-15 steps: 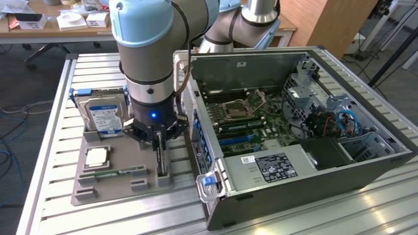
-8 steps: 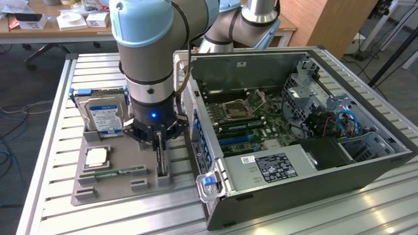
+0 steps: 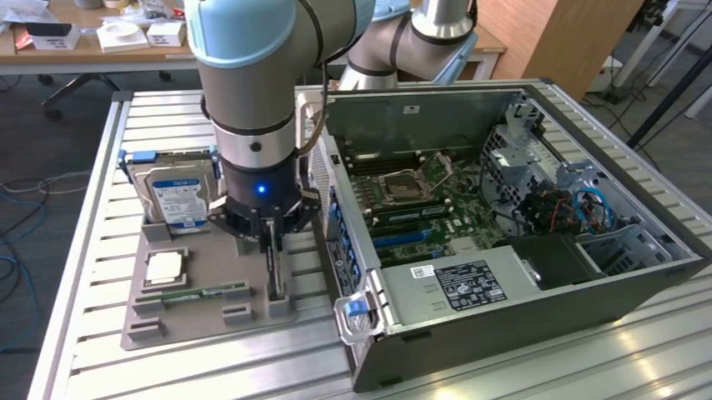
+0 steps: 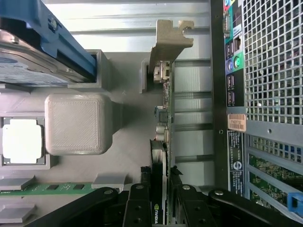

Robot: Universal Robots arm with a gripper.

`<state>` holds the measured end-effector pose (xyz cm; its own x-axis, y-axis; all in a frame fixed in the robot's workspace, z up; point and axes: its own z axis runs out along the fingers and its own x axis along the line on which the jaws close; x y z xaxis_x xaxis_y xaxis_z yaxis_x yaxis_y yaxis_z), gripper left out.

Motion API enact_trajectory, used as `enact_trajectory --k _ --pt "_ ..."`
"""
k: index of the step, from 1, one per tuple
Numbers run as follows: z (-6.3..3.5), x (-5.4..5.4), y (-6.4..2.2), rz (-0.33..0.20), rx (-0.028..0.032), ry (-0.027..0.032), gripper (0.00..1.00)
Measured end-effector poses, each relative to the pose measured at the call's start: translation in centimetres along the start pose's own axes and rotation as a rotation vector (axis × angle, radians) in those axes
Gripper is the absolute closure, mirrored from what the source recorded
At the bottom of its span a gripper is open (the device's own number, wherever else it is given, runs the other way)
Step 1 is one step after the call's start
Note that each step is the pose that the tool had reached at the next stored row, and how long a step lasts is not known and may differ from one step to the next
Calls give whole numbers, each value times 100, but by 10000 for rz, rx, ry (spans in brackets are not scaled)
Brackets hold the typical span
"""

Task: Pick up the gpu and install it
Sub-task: 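Pick up the gpu and move the gpu toward the slot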

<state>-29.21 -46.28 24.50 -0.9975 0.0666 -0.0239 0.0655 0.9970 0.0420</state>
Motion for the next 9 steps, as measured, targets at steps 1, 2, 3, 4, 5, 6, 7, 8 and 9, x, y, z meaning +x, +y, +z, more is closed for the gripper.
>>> enact_trajectory --k 1,2,3,4,5,6,7,8,9 --pt "-30 -1 1 -1 -4 -3 74" --pt "-63 -1 3 -2 -8 -6 74" --pt "-100 -3 4 -5 -10 -7 74" --pt "-141 -3 6 -6 -10 -7 74" --pt "-184 -5 8 -9 -11 -9 74" --pt "-229 -6 10 -12 -10 -10 74" --pt "-277 -7 12 -15 -10 -11 74" --pt "-321 -8 14 -18 -11 -13 74" --pt "-366 -9 15 -21 -11 -14 74"
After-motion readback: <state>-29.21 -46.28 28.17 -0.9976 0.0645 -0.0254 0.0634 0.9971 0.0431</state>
